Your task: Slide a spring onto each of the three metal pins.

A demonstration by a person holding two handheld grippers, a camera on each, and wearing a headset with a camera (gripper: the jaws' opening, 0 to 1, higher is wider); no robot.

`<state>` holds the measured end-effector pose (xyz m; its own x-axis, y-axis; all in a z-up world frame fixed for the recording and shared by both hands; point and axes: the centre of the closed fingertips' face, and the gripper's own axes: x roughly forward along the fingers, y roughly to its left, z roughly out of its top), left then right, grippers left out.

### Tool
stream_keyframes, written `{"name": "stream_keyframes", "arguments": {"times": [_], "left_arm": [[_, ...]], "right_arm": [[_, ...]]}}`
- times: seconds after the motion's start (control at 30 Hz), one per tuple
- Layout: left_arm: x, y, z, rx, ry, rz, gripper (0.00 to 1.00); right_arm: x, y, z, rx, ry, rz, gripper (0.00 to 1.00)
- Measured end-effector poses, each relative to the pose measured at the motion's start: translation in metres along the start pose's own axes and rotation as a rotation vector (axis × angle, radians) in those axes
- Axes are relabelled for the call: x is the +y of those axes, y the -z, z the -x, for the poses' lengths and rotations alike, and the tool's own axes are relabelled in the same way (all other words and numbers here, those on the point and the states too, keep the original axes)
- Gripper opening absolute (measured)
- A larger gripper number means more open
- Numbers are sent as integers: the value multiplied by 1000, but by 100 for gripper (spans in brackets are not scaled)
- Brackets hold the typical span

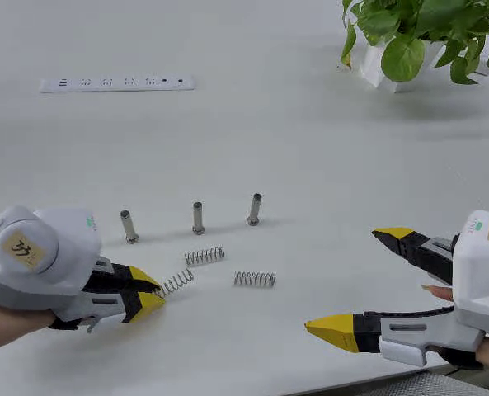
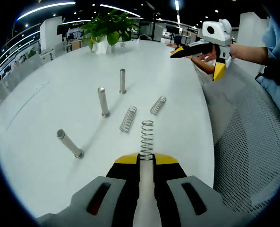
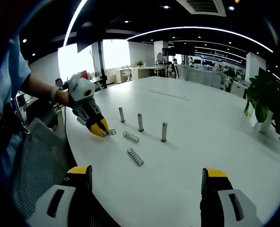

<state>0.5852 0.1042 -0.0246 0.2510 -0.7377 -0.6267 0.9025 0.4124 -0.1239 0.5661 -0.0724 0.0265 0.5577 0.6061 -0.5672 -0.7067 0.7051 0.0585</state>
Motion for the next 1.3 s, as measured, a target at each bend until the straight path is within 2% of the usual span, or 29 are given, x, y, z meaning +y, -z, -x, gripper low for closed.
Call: {"name": "stream_keyframes", "arguments": {"times": [0.07, 0.17, 0.2, 0.4, 0.63, 0.73, 0.9, 1.0, 1.1, 1.3], "left_arm": [[-3, -9, 1, -46, -5, 19, 6], [-10, -21, 3, -85, -3, -3, 6], [-12, -23, 3, -89, -3, -1, 6], [-30, -47, 3, -173, 19, -12, 6], [-45, -69, 1, -252, 35, -12, 6], [-49, -74, -1, -265, 42, -23, 6], [-60, -72, -6, -251, 65, -66, 6], [-63, -71, -7, -249, 73, -78, 6], [-66, -71, -8, -244, 82, -99, 6], [-70, -73, -10, -238, 99, -145, 6]], "right_arm": [[2, -2, -1, -1, -6, 3, 96], [5, -5, -2, -3, -18, 8, 96], [6, -5, -2, -3, -23, 9, 95], [16, -9, -6, 4, -66, 24, 90], [30, -28, -6, -52, -152, -58, 79], [36, -38, -5, -77, -195, -90, 68], [49, -43, -7, -64, -277, -104, 47], [53, -44, -10, -61, -299, -109, 46], [61, -45, -11, -54, -334, -98, 40], [74, -48, -15, -29, -398, -30, 31]]}}
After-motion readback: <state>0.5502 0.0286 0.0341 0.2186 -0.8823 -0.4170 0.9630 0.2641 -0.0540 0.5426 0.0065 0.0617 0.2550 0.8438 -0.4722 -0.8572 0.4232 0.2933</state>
